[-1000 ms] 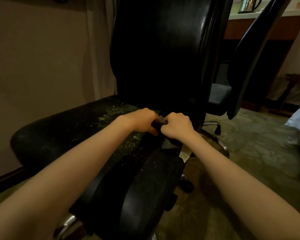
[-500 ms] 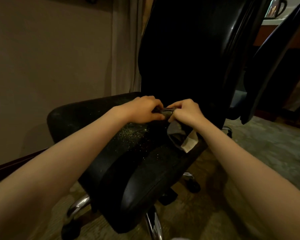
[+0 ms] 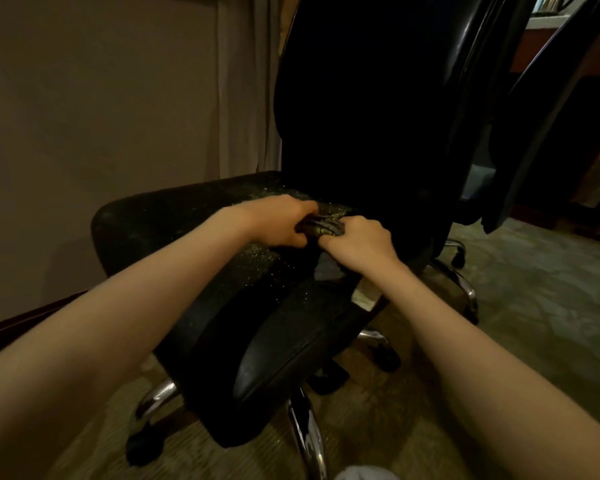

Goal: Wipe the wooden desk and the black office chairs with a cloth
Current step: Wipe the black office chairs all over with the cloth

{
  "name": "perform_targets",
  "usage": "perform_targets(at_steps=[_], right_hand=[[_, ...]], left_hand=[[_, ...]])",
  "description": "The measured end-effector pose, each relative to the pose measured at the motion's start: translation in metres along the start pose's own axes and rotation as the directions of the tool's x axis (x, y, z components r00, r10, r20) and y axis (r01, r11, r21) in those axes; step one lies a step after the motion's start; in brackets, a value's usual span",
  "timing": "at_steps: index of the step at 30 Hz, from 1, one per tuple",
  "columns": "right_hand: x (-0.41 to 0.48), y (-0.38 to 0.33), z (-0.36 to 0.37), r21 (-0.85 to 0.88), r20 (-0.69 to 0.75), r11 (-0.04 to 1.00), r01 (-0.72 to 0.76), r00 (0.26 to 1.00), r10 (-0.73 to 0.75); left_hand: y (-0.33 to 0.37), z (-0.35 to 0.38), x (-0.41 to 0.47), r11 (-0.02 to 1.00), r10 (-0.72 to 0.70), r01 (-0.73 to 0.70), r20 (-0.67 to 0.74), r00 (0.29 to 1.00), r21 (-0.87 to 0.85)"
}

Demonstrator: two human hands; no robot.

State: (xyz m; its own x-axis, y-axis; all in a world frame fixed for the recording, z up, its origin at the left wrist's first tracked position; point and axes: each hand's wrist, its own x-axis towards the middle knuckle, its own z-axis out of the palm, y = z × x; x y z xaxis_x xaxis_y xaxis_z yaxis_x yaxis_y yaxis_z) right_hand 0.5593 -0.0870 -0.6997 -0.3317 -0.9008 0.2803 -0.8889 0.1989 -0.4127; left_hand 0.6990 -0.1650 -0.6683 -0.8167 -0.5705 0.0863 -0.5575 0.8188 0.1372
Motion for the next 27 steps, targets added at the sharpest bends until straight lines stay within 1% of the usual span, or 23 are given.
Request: perform_targets(at_steps=[3,6,7,9,11,13,14,15,16,17,19,21,23,27], right_hand=[[0.003,-0.032,0.014,0.087,0.063,0.996,-0.014,0.998,0.008],[0.01,-0.055,0.021,0.187,0.11,0.982,0.012,0.993,-0.033],[0.012,-0.057,0.02,0.216,0.108,0.975,0.045,0.992,-0.07],[0.016,-0.051,0.015,0.202,0.08,0.961,0.19,0.974,-0.21],[0.016,-0.038,0.002,0.108,0.043,0.911,0.397,0.914,-0.403],[0.011,-0.025,-0.016,0.069,0.021,0.799,0.597,0.8,-0.6],[0.008,-0.016,-0.022,0.077,0.016,0.74,0.668,0.741,-0.671],[0.003,-0.008,-0.027,0.101,0.026,0.693,0.714,0.694,-0.719],[-0.004,0.001,-0.028,0.14,0.059,0.665,0.734,0.664,-0.745],[-0.012,0.009,-0.026,0.19,0.113,0.657,0.729,0.649,-0.752],[-0.025,0.018,-0.016,0.288,0.209,0.677,0.677,0.646,-0.735],[-0.026,0.018,-0.01,0.323,0.207,0.701,0.636,0.675,-0.708],[-0.015,0.011,-0.003,0.296,0.174,0.725,0.622,0.711,-0.681],[0.018,-0.013,0.027,0.142,0.1,0.812,0.567,0.807,-0.581]], left_hand=[[-0.019,-0.012,-0.017,0.997,-0.064,0.064,0.001,0.998,-0.05],[-0.032,-0.019,-0.037,0.991,-0.129,0.126,-0.062,0.99,-0.051],[-0.034,-0.02,-0.042,0.988,-0.146,0.14,-0.085,0.986,-0.068],[-0.034,-0.025,-0.051,0.986,-0.146,0.135,-0.128,0.981,-0.094],[-0.027,-0.029,-0.06,0.991,-0.107,0.09,-0.183,0.977,-0.098],[-0.012,-0.029,-0.073,0.992,-0.055,0.026,-0.242,0.969,-0.124],[-0.001,-0.026,-0.08,0.992,-0.021,-0.014,-0.278,0.96,-0.125],[0.01,-0.021,-0.086,0.992,0.015,-0.052,-0.305,0.952,-0.111],[0.021,-0.013,-0.091,0.993,0.049,-0.08,-0.31,0.949,-0.088],[0.032,-0.003,-0.095,0.993,0.074,-0.098,-0.284,0.956,-0.071],[0.045,0.018,-0.099,0.991,0.054,-0.078,-0.204,0.977,-0.111],[0.044,0.028,-0.094,0.981,0.007,-0.044,-0.193,0.981,-0.19],[0.033,0.027,-0.083,0.973,-0.048,0.003,-0.189,0.981,-0.231],[-0.004,0.027,-0.063,0.969,-0.193,0.15,-0.222,0.956,-0.198]])
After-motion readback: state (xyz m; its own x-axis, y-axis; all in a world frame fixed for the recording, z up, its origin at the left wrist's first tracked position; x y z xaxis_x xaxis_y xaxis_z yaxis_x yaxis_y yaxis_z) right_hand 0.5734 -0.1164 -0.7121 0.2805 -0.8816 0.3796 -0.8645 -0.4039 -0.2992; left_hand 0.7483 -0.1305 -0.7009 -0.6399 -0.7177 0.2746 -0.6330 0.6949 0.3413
